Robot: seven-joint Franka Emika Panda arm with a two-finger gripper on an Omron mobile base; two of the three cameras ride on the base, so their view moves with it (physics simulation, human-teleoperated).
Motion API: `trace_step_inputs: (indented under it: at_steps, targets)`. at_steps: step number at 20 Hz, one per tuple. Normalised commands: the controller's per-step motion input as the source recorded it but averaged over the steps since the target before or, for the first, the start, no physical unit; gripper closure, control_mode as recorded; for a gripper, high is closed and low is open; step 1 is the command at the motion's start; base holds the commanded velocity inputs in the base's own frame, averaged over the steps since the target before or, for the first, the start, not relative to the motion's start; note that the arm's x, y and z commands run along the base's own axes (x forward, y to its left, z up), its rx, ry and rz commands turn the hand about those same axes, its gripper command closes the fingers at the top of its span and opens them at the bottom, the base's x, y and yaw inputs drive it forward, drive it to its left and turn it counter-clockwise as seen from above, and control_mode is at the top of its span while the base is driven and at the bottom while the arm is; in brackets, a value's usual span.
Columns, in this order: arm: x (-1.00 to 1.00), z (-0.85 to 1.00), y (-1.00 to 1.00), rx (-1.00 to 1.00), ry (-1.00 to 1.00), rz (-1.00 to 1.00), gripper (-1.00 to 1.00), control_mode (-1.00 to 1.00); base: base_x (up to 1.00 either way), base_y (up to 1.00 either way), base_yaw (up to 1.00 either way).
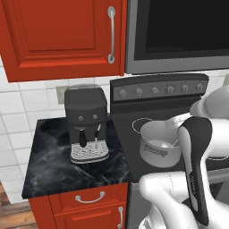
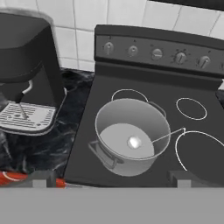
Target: Open the cabinet and move the ladle to the pot. Then close the cabinet.
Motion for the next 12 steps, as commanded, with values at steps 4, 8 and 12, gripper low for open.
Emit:
trace_step_inputs:
  at_steps: [4, 8, 12]
  targets:
    - [-0.88, 0.47, 0.00, 0.00, 0.09, -0.07, -1.00, -1.00, 0.00, 0.00, 0.00]
    - [-0.79, 0.19, 0.01, 0.00, 0.10, -0.06, -1.00, -1.00, 0.00, 0.00, 0.00]
    - [-0.51, 0.05, 0.08, 0.00, 0.12, -0.04, -1.00, -1.00, 0.00, 0.00, 0.00]
